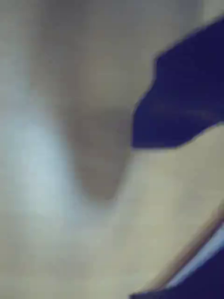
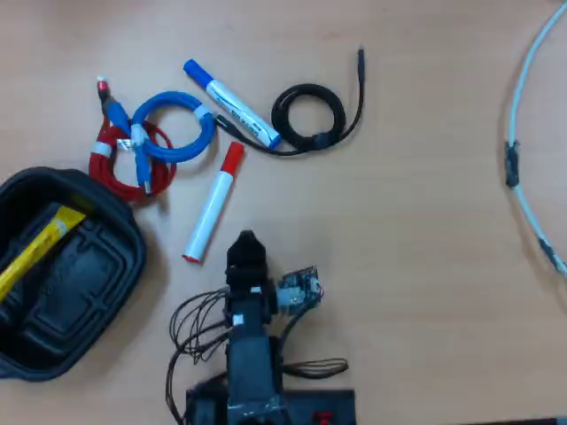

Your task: Pick up the yellow instant coffee stick, then put it in the black bowl

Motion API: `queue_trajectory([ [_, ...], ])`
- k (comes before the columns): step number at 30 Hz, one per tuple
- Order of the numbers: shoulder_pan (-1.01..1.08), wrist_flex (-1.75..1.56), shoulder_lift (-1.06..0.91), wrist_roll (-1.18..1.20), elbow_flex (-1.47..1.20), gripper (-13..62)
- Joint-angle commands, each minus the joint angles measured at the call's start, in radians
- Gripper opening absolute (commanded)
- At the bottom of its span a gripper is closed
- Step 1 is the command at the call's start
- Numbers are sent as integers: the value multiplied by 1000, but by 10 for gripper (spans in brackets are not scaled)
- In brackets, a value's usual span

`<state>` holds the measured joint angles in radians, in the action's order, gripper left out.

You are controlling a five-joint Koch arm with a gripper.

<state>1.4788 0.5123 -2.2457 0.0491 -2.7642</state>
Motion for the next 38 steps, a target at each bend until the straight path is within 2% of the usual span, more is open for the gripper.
queue_trajectory([
  [1,2,-147,-17,-14,-61,325],
  [8,15,-342,-18,-14,-232,325],
  [17,46,-379,-18,-11,-357,324],
  [38,44,-379,-20,-9,-362,324],
])
